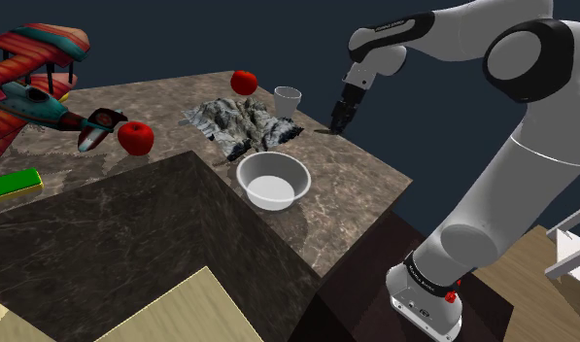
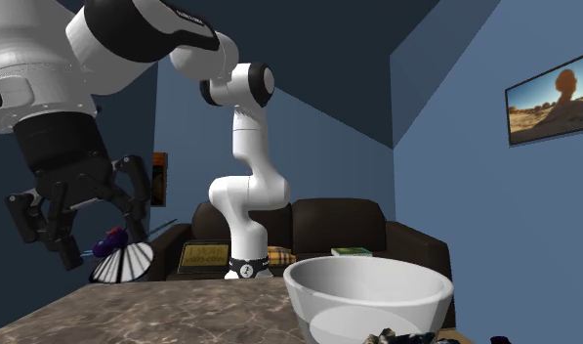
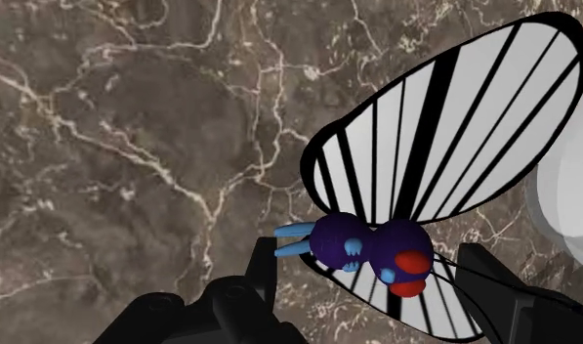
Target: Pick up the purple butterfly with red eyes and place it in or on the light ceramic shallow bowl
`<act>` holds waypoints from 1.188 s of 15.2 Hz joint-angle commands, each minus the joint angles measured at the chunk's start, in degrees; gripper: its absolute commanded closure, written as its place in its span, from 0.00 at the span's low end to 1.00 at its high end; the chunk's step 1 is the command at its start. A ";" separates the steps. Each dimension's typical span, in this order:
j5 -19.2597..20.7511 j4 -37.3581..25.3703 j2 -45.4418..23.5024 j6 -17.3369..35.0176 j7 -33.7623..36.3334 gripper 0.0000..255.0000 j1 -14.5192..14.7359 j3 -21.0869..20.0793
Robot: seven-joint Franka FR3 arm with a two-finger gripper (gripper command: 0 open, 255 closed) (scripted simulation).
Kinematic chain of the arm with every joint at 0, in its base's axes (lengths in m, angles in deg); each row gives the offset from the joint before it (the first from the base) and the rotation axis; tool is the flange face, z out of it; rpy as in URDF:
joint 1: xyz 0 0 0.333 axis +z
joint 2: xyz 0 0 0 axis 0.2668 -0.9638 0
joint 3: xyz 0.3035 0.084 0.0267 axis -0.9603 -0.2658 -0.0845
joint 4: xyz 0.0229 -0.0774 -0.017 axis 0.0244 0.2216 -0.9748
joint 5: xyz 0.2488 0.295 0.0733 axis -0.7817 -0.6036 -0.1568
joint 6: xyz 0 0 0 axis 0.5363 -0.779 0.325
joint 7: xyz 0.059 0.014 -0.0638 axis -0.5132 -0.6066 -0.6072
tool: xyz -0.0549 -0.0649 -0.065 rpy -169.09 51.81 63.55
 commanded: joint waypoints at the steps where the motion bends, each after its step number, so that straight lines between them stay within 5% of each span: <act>1: 0.31 -1.24 0.48 -1.59 0.66 1.00 0.01 0.02; 11: 1.37 -6.00 2.40 -7.75 2.89 1.00 -0.02 0.14; 18: 1.09 2.70 9.59 -2.78 11.92 1.00 4.91 -4.84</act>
